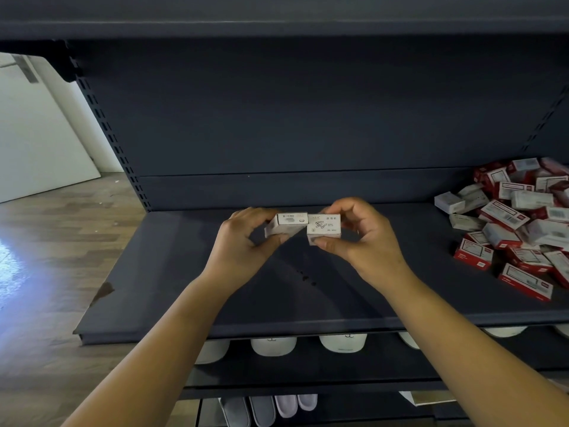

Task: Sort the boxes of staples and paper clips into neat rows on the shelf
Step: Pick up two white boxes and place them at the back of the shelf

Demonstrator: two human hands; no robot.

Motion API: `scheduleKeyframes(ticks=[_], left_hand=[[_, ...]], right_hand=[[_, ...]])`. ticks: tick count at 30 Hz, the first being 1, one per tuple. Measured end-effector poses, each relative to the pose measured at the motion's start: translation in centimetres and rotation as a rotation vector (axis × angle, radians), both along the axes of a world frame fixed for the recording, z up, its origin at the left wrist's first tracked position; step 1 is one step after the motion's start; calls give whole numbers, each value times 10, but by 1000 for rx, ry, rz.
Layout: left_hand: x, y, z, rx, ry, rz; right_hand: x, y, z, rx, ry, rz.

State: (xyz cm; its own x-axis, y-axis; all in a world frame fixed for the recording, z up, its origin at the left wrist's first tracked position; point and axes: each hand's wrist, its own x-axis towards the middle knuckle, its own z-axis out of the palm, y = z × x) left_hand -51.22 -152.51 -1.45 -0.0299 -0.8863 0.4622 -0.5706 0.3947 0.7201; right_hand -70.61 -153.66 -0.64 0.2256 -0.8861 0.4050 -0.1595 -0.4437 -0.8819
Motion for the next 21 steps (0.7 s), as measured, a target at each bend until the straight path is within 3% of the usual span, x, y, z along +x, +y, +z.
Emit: scheduleKeyframes(ticks=[21], left_hand=[[-2, 0, 7, -1, 67, -34]], right_hand=[[-6, -4, -5, 114, -10, 16]])
